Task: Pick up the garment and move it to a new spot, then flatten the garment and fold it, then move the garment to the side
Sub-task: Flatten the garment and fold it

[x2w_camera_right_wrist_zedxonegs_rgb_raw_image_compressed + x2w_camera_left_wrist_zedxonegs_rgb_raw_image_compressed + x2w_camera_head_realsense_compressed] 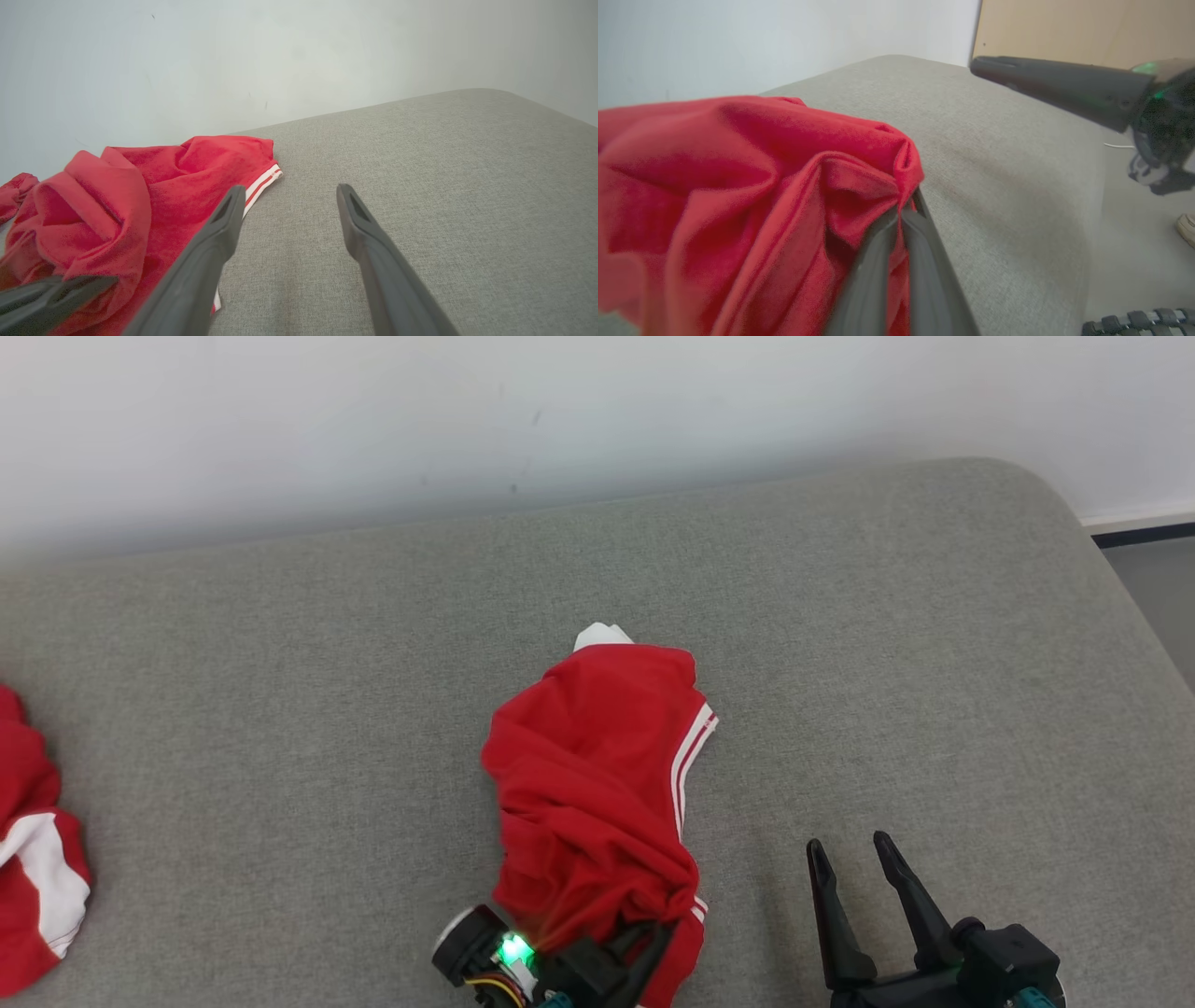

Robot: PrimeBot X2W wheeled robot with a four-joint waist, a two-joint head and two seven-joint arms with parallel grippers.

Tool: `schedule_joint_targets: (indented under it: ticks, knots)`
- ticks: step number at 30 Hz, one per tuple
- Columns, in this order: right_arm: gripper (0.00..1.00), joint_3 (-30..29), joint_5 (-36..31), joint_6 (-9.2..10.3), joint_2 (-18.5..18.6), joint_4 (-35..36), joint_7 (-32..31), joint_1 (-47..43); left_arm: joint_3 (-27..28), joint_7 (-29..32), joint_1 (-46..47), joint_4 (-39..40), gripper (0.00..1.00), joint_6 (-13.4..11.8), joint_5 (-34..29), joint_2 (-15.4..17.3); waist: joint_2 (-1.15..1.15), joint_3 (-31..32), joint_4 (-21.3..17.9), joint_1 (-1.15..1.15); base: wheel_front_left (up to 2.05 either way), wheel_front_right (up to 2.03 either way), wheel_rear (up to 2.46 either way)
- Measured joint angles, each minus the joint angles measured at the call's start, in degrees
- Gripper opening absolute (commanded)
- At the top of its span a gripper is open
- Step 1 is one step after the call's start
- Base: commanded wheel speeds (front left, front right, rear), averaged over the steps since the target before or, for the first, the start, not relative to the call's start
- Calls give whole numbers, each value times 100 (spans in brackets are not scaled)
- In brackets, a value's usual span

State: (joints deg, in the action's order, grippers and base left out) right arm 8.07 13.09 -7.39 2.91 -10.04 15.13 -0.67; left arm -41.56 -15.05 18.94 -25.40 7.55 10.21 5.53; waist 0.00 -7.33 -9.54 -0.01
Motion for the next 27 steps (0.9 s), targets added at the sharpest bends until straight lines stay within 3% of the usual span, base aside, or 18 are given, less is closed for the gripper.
schedule_joint_targets:
  ticks: [4, 5, 6, 7, 14, 22, 27]
  knots:
    - [100, -2, 15, -1, -1, -13, 0, 54, -371, 0, 177, -437, 0, -1, 337, -43, 0, -56, -55, 0, 0, 0, 0]
    - [100, -11, 21, 0, 0, -13, 0, 53, -411, 0, 229, -467, 17, -1, 350, -52, 0, -61, -45, 0, 0, 0, 0]
    - [100, -32, 27, 0, -1, -10, 0, 52, -387, 0, 258, -438, 84, -1, 356, -65, 0, -65, -25, 0, 0, 0, 0]
    - [100, -48, 27, 0, 0, -4, 0, 51, -357, 0, 273, -388, 100, -1, 371, -77, 0, -67, 3, 0, 0, 0, 0]
    - [100, -104, 26, 0, 0, -12, 0, 4, 109, 0, 272, 270, 100, -1, 194, -33, 0, -37, 302, 1, 0, 0, 0]
    - [100, -102, 47, -1, -1, -30, 0, -82, 1255, 0, -316, 1437, 100, -63, 74, 248, 0, 84, 728, 1, 0, 0, 0]
    - [100, -65, 49, -1, -1, -56, 0, -118, 2011, 0, -748, 1416, 100, -109, 134, 500, 0, 120, 824, 1, 0, 0, 0]
